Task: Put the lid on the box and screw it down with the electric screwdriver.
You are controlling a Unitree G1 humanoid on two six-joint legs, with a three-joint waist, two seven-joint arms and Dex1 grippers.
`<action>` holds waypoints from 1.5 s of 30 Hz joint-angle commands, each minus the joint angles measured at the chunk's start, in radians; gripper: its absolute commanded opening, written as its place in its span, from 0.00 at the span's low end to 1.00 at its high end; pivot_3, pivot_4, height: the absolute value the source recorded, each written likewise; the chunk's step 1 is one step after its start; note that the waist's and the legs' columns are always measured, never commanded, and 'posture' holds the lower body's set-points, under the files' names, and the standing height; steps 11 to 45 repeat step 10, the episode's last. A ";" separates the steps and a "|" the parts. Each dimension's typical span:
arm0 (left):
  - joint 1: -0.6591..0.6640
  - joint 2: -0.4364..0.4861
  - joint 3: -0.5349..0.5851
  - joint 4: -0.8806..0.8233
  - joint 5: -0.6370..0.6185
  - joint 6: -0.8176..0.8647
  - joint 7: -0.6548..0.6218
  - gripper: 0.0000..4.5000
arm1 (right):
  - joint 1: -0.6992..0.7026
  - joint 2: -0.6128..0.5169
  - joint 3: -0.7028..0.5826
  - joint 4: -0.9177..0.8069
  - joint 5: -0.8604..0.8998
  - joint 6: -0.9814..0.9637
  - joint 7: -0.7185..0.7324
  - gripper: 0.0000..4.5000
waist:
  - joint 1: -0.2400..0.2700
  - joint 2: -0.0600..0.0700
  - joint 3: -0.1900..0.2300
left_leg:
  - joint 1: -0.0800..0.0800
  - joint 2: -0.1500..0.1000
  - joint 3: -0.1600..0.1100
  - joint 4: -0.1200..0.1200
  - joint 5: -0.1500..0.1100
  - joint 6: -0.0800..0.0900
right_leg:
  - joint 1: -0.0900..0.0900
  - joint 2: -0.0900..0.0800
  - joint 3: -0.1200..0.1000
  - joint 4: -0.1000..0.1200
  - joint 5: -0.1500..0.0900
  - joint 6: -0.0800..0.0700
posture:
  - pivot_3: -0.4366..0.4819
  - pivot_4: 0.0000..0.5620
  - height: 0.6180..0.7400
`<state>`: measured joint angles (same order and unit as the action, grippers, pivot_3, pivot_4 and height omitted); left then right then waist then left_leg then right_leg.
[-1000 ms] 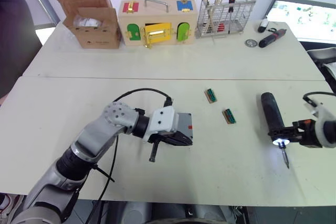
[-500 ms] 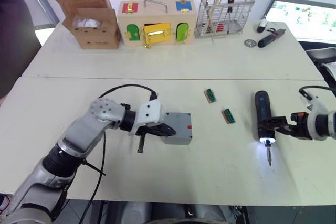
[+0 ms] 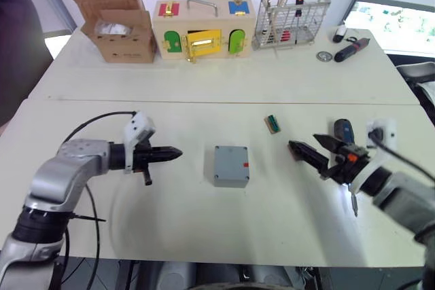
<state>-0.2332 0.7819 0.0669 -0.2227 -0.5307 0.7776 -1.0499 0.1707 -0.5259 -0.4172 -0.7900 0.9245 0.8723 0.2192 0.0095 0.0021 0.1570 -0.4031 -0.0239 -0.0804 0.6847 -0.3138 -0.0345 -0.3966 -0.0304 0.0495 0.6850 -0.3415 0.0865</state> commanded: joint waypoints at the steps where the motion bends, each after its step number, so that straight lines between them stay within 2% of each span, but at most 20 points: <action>1: 0.057 -0.001 0.071 -0.046 -0.056 0.039 0.034 0.00 | 0.121 0.018 0.152 -0.074 -0.257 -0.217 0.039 0.99 | 0.001 0.000 0.000 | 0.003 0.000 0.000 0.000 0.000 0.000 | 0.002 0.000 0.000 0.000 0.000 0.000 | 0.48 0.27 1.00; 4: 0.133 -0.013 0.073 -0.079 -0.066 0.044 0.057 0.00 | 0.192 0.076 0.208 -0.044 -0.347 -0.327 0.043 0.99 | -0.004 0.000 0.000 | 0.010 0.000 0.000 -0.003 0.000 0.000 | 0.009 0.000 0.001 -0.001 0.000 0.000 | 0.48 0.27 1.00; 6: 0.183 -0.036 0.086 -0.101 -0.083 0.055 0.089 0.00 | 0.221 0.058 0.252 0.012 -0.444 -0.401 0.083 0.99 | -0.008 -0.001 -0.001 | 0.011 0.000 0.000 -0.003 0.000 0.000 | 0.009 0.000 0.001 -0.001 0.000 0.000 | 0.48 0.27 1.00; 10: 0.223 -0.074 0.091 -0.108 -0.100 0.046 0.121 0.00 | 0.200 0.063 0.294 0.099 -0.517 -0.479 0.125 0.99 | -0.008 -0.001 -0.001 | 0.011 0.000 0.000 -0.003 0.000 0.000 | 0.009 0.000 0.001 0.000 0.000 0.000 | 0.48 0.27 1.00; 45: 0.223 -0.074 0.091 -0.108 -0.100 0.046 0.121 0.00 | 0.200 0.063 0.294 0.099 -0.517 -0.479 0.125 0.99 | -0.008 -0.001 -0.001 | 0.011 0.000 0.000 -0.003 0.000 0.000 | 0.009 0.000 0.001 0.000 0.000 0.000 | 0.48 0.27 1.00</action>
